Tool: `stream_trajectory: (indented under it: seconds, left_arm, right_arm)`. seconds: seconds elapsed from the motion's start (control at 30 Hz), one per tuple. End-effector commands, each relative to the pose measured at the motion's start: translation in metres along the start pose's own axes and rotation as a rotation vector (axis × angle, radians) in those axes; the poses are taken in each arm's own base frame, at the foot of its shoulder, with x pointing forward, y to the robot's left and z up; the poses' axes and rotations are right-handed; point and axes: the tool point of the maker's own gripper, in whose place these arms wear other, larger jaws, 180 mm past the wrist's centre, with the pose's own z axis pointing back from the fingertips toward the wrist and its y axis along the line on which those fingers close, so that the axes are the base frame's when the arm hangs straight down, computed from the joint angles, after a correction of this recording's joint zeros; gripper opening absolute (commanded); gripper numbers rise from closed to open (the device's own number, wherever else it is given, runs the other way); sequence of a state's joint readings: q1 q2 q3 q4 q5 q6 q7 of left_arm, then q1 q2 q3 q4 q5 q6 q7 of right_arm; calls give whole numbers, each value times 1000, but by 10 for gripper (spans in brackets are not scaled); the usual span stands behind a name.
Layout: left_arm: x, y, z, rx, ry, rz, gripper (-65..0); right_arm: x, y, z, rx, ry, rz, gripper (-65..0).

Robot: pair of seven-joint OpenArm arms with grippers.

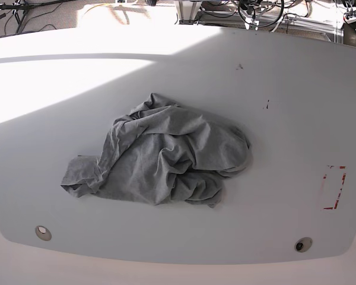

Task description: Fold the T-shirt properly

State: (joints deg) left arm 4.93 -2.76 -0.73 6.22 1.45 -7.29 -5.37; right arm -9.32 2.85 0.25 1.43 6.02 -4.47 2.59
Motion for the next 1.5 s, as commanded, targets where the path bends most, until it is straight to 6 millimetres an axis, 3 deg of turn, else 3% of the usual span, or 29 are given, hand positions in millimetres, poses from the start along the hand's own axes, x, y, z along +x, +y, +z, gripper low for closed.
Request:
stream_trajectory:
  seconds: [0.0, 0.73, 0.87, 1.13, 1.2, 1.47]
  left_arm:
    - [-1, 4, 1, 5, 2, -3, -624]
    - [-4, 17, 4, 25, -1, -16, -623]
    - [-10, 28, 7, 43, -3, -21, -622]
    - [-12, 48, 12, 72, -10, -33, -622]
    - [-21, 62, 16, 93, 3, -35, -623]
    - [-24, 65, 19, 97, -8, -47, -622]
  right_arm:
    - [-7, -7, 0, -12, 12, 6, -564]
    - [-14, -8, 0, -14, 11, 3, -565]
    - [-25, -9, 0, -13, 22, 2, -565]
    - [-22, -9, 0, -8, 2, 0, -565]
    - [-29, -7, 0, -2, 7, 1, -565]
    - [-31, -7, 1, 4, -10, 1, -566]
